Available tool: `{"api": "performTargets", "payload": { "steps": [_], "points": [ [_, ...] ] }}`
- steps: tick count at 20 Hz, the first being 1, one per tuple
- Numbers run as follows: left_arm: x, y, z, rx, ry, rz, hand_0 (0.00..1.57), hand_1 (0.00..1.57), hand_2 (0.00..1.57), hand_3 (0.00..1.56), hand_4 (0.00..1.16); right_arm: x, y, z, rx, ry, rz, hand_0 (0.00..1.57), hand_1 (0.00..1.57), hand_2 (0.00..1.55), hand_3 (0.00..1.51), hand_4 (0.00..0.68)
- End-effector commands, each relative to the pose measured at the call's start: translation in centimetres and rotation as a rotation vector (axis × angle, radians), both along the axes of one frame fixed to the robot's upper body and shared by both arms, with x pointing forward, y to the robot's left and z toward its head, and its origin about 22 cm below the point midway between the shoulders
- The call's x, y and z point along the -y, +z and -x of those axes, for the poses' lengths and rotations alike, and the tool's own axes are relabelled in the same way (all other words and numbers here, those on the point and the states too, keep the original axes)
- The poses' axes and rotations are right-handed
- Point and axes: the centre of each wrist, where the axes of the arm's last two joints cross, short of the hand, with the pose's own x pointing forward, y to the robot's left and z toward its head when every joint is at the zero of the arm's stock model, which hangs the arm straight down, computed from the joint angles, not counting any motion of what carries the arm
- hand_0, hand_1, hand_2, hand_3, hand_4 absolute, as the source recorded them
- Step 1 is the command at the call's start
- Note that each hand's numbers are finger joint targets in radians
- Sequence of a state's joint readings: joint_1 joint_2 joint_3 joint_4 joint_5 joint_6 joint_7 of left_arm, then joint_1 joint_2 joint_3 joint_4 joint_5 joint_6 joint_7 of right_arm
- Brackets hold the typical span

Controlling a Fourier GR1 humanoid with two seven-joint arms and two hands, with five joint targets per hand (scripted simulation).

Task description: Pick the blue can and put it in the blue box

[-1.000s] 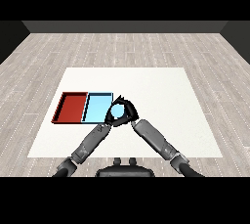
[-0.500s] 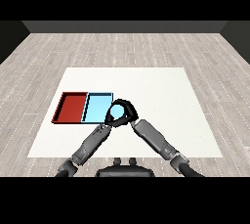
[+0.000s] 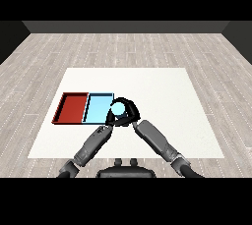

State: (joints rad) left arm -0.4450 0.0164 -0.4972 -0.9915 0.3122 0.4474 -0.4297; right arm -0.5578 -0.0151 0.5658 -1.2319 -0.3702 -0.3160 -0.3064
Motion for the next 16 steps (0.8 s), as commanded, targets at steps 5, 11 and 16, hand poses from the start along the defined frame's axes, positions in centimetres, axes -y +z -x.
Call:
{"api": "performTargets", "payload": {
  "steps": [5,11,16],
  "points": [
    [0.4,-1.5,0.2,-0.037,0.001,0.014,1.57,1.57,1.52,1.45,1.10,0.6,2.3,-1.0,-0.017,0.000,-0.019,0.00,0.00,0.00,0.00,0.000],
    [0.6,-0.3,-0.8,-0.022,0.003,-0.024,1.57,1.57,1.56,1.49,1.14,-0.1,0.2,0.7,0.008,-0.028,-0.034,0.00,0.00,0.00,0.00,0.000],
    [-0.7,0.1,-1.1,-0.009,0.006,-0.032,1.57,1.57,1.57,1.51,1.13,2.1,1.4,0.9,-0.052,-0.023,-0.083,0.00,0.00,0.00,0.00,0.000]
  ]
}}
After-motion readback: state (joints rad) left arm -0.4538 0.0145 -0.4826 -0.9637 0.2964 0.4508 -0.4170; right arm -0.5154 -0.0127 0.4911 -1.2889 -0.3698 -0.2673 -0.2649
